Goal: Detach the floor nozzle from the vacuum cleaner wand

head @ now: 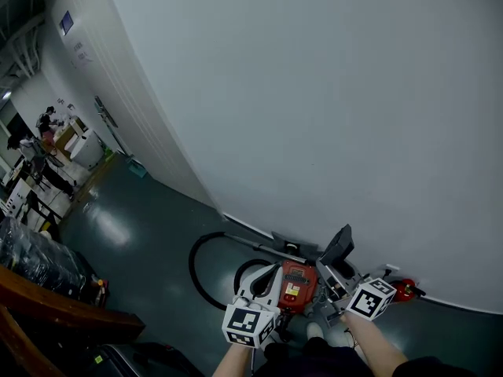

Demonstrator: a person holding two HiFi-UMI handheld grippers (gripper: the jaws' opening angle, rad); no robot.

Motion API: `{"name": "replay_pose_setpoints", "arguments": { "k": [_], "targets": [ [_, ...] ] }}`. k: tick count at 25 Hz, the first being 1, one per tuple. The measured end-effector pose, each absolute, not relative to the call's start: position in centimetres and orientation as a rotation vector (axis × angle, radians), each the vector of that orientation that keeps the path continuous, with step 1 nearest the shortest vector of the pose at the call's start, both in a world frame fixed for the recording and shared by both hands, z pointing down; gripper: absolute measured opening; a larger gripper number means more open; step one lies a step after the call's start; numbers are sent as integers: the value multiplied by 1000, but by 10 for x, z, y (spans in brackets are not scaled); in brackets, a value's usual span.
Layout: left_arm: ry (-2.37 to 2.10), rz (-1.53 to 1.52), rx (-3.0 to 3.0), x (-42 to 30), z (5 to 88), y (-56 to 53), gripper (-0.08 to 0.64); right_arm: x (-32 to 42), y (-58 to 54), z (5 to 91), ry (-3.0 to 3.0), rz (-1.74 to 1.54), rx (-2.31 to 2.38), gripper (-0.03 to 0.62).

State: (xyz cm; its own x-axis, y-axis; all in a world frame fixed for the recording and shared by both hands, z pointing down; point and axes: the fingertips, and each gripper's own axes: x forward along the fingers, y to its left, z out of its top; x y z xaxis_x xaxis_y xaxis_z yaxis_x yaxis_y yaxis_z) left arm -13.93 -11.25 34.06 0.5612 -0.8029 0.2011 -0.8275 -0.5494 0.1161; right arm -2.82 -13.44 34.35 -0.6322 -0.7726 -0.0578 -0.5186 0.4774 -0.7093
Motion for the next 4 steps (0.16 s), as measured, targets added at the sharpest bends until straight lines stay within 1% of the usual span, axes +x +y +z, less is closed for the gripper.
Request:
{"name": "replay_pose_setpoints", "arguments": {
  "k": [4],
  "targets": [
    [-1375,193,2601,-148,342,-118,5,-34,-140,344,2354,-947,-1081,189]
  ]
}}
